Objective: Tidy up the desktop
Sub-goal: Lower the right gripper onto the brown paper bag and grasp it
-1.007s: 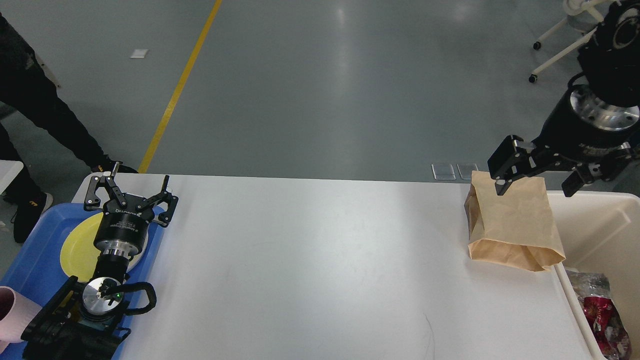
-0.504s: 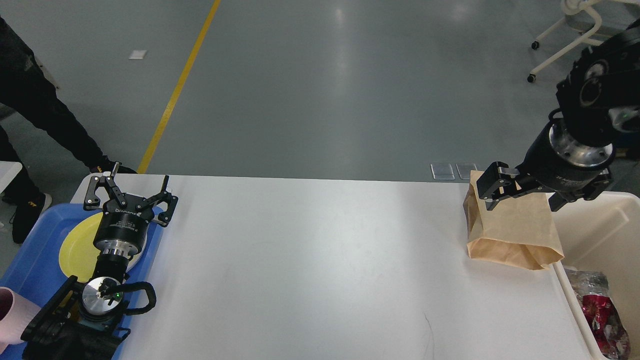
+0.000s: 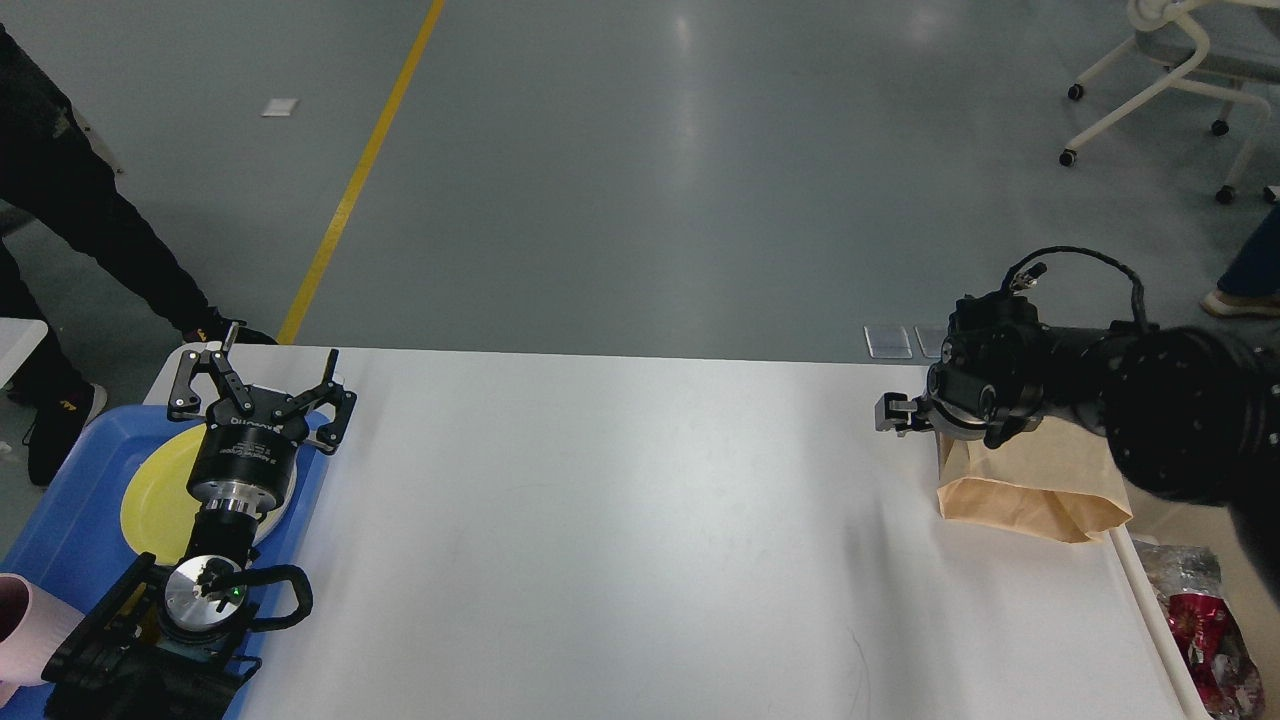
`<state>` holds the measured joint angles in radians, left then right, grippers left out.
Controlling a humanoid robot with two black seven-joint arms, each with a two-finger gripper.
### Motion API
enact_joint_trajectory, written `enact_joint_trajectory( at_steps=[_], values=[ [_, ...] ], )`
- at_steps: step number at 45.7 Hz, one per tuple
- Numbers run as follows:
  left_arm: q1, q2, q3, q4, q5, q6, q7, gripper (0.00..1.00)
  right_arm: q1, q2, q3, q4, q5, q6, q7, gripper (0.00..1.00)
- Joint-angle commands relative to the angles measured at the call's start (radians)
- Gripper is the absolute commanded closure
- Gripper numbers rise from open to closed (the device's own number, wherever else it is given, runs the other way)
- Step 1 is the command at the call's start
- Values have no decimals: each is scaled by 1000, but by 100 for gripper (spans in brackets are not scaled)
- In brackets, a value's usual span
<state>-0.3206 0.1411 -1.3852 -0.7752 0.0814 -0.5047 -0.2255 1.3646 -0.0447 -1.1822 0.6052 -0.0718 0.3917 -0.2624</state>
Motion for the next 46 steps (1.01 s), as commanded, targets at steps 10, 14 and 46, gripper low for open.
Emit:
enact_joint_trajectory(
  at_steps=[10,14,46],
  values=[
    [0,0,0,1,0,0,0,4,-180,20,-13,-177,-51,-85,-66,4],
    [0,0,0,1,0,0,0,4,-180,16,-14,-177,-54,-94,-83,6],
    [0,-1,0,-1,0,0,0,4,-237,11,29,-70,-83,-143,-81,100]
  ],
)
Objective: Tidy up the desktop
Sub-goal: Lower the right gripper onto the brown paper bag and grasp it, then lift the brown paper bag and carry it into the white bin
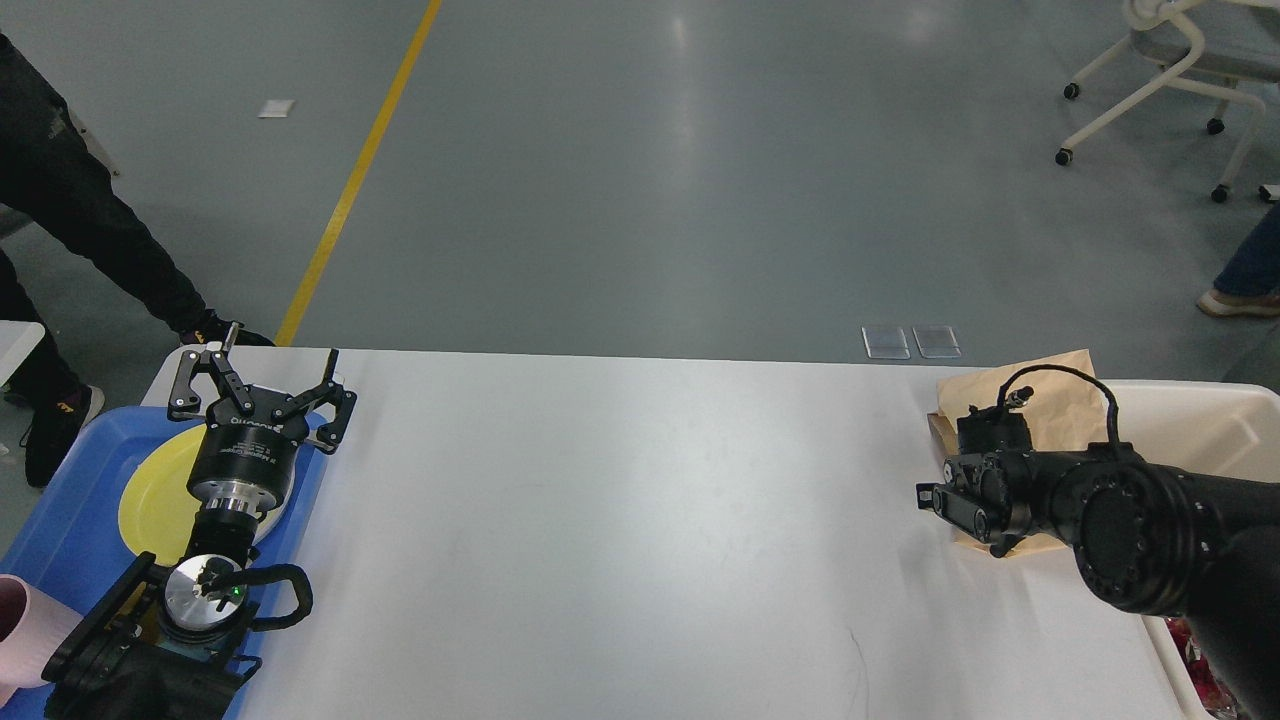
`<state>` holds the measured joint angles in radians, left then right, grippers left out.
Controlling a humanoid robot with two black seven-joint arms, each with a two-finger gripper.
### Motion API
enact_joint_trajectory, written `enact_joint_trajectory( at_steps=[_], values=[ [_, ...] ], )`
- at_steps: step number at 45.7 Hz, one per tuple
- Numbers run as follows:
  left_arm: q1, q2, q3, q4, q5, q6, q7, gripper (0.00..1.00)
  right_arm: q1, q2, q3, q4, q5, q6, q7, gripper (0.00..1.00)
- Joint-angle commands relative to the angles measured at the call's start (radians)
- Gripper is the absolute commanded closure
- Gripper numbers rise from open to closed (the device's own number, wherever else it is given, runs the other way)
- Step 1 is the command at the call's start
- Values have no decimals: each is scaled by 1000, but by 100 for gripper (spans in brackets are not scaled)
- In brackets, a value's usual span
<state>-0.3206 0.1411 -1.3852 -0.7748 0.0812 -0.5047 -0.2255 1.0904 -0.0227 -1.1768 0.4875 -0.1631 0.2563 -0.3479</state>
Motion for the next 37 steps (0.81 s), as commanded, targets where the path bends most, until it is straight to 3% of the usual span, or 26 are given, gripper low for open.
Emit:
enact_joint_trajectory(
  at_steps=[1,11,21,37],
  values=[
    [0,0,0,-1,0,0,0,4,48,-14,34,55,10,-9,4,100],
    [0,0,0,0,0,0,0,4,92,-34,51,154,10,-71,1,100],
    [0,0,0,0,0,0,0,4,193,-85,54,281,17,-65,0,100],
    [0,0,0,0,0,0,0,4,644,-214,42,677,232,179,6,100]
  ],
)
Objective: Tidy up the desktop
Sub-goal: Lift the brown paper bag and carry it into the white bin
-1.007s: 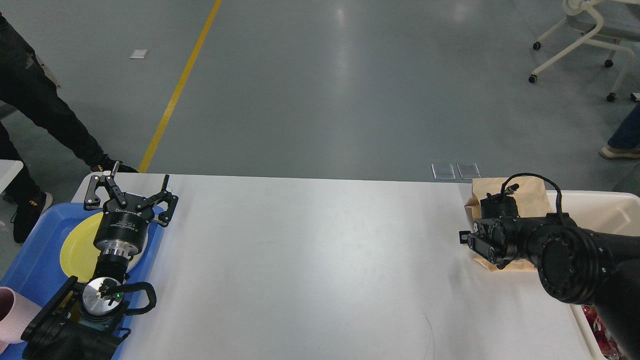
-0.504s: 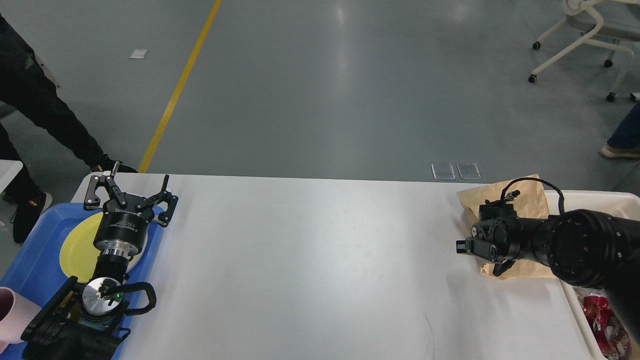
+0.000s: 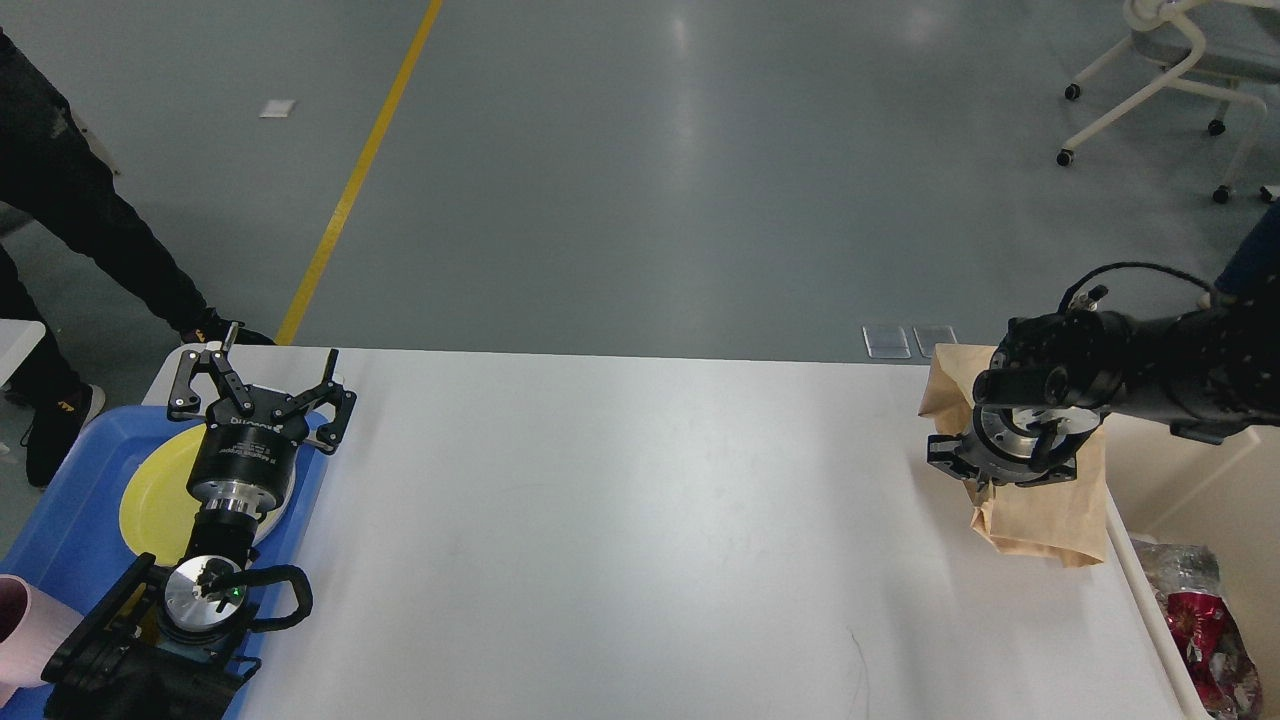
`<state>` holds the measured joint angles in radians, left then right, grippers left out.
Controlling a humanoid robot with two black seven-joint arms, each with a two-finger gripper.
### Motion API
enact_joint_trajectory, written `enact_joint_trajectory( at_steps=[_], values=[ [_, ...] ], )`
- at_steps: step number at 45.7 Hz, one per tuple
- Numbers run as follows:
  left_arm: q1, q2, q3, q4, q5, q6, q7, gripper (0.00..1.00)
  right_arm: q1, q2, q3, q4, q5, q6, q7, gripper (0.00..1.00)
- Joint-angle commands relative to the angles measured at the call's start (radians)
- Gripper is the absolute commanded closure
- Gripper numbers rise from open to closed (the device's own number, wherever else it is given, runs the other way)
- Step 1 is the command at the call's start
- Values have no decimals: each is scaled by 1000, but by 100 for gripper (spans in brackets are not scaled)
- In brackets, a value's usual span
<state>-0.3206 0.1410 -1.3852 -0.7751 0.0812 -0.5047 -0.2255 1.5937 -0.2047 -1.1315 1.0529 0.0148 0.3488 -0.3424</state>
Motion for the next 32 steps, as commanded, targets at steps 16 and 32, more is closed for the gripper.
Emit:
enact_joint_trajectory(
  at_steps=[16,32],
  values=[
    [0,0,0,0,0,0,0,4,563,-55,-42,346,151,318,2,100],
    [0,0,0,-1,0,0,0,4,934,-157,-44,512,194,538,2,100]
  ],
)
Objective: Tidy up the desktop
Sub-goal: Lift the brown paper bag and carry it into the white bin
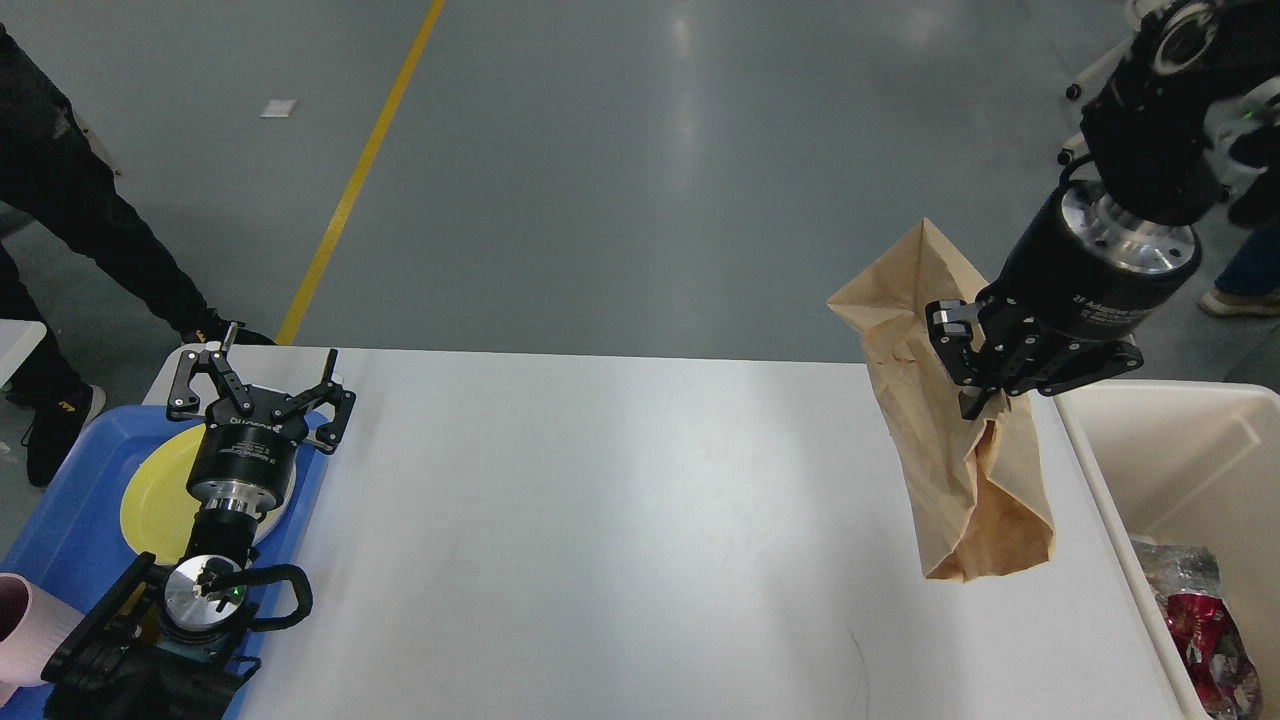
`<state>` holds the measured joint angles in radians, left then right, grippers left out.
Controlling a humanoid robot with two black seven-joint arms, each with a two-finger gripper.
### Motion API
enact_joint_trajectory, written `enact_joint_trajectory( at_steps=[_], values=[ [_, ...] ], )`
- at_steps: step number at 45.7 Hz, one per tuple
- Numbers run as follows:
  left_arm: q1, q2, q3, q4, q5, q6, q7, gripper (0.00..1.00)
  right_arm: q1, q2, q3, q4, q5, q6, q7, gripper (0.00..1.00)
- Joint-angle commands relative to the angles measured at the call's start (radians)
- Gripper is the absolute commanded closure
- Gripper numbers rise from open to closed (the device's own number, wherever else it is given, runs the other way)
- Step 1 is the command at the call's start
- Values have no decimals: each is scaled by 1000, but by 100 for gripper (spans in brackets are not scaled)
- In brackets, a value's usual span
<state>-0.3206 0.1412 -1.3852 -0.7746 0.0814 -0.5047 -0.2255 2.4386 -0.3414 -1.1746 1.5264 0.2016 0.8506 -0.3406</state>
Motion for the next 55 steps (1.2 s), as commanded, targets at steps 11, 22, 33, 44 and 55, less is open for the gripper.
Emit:
enact_joint_trajectory(
  at_steps=[11,22,33,44,55],
  values=[
    [0,0,0,0,0,0,0,4,148,-30,-57,84,9,27,0,100],
    [0,0,0,0,0,0,0,4,88,-70,-259,0,10,-88,0,100],
    [0,-2,0,0,0,0,0,4,-114,-186,-355,-140,-10,-268,-6,100],
    [0,0,0,0,0,0,0,4,-525,-306,-277,-455,-8,-320,-6,100],
    [0,0,0,0,0,0,0,4,-1076,-369,39,-880,-10,-372,2,100]
  ],
)
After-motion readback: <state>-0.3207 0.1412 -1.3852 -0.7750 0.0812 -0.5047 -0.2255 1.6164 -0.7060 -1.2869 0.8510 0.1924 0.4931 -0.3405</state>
